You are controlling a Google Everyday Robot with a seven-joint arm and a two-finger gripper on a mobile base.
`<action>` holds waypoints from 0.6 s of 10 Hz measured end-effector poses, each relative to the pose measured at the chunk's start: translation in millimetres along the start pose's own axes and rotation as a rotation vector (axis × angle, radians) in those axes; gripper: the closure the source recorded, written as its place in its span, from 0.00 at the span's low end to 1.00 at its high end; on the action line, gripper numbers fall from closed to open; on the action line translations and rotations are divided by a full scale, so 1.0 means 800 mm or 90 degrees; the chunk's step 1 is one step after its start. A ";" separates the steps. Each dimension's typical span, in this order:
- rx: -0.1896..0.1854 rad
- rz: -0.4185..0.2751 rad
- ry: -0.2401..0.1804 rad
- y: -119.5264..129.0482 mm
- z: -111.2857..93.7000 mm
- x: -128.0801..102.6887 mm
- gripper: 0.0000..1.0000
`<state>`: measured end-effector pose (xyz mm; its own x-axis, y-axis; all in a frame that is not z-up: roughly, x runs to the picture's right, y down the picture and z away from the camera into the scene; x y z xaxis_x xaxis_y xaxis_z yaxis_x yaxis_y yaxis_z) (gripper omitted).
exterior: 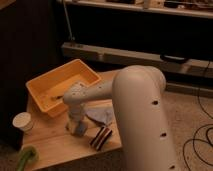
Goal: Wipe table surface with sponge
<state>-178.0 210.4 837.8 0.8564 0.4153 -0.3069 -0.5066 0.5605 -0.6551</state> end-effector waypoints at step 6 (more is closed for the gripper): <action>0.029 -0.012 0.053 0.087 -0.022 -0.056 0.94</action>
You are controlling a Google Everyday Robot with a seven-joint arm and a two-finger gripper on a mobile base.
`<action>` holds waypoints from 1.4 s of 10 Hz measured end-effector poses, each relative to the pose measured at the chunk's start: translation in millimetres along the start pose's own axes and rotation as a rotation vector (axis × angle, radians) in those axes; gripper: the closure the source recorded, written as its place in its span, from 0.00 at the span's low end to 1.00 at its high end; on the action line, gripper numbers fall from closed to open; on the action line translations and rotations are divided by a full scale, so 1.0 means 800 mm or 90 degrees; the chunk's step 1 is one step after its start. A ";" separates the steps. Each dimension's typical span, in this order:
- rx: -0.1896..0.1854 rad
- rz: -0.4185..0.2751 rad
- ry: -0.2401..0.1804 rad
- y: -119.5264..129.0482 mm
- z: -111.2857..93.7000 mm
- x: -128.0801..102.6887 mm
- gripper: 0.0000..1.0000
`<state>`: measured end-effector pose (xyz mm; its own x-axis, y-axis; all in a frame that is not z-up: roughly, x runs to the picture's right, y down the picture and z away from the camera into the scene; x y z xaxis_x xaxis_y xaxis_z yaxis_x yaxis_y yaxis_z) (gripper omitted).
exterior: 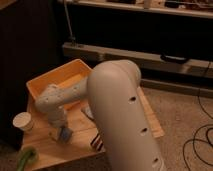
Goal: Wipe table surface with sponge
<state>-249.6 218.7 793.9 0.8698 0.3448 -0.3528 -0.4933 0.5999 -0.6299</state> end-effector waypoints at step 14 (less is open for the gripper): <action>-0.036 0.049 -0.070 -0.015 -0.016 0.136 0.94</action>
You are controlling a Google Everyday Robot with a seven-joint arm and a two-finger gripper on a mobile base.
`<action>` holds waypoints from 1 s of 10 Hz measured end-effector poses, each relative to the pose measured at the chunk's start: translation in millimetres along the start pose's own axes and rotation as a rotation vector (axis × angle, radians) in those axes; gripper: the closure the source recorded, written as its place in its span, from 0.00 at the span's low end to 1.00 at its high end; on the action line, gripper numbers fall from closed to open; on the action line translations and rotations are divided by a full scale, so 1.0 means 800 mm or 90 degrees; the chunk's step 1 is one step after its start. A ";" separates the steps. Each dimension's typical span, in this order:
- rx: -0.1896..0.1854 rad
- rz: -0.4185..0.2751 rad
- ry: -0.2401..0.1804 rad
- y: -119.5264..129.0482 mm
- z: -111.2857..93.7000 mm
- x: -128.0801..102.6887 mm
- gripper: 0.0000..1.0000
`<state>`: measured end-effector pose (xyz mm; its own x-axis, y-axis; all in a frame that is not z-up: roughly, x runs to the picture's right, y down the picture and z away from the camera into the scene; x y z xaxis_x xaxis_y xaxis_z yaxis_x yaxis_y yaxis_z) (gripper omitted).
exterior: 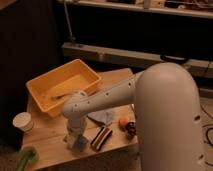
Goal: Wipe table surface with sponge
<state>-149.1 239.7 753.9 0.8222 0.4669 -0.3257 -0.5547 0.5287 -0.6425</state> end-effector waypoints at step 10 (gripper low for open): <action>0.049 0.052 -0.020 -0.093 0.006 -0.011 0.94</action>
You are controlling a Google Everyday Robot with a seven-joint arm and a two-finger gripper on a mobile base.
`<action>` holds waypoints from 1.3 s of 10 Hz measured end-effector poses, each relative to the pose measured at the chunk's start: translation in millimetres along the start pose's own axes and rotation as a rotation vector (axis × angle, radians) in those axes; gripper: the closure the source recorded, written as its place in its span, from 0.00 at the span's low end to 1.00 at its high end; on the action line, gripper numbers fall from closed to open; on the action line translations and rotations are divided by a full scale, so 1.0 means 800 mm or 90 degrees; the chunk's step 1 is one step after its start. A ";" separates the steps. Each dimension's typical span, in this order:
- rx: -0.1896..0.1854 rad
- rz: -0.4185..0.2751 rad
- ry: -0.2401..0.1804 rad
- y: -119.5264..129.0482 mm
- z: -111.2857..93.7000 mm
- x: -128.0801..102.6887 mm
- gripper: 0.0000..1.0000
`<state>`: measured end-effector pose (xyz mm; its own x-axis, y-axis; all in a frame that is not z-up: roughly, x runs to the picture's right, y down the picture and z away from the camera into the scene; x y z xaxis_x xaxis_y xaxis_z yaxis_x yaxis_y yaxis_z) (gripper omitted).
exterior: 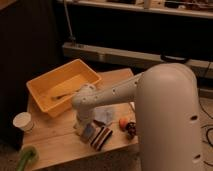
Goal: Wipe table surface with sponge
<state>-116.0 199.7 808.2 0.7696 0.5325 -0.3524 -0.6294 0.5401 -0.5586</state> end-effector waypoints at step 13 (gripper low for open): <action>-0.029 -0.051 0.009 0.001 0.047 -0.069 0.94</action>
<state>-163.2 195.2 855.8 0.8187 0.4796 -0.3158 -0.5608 0.5498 -0.6191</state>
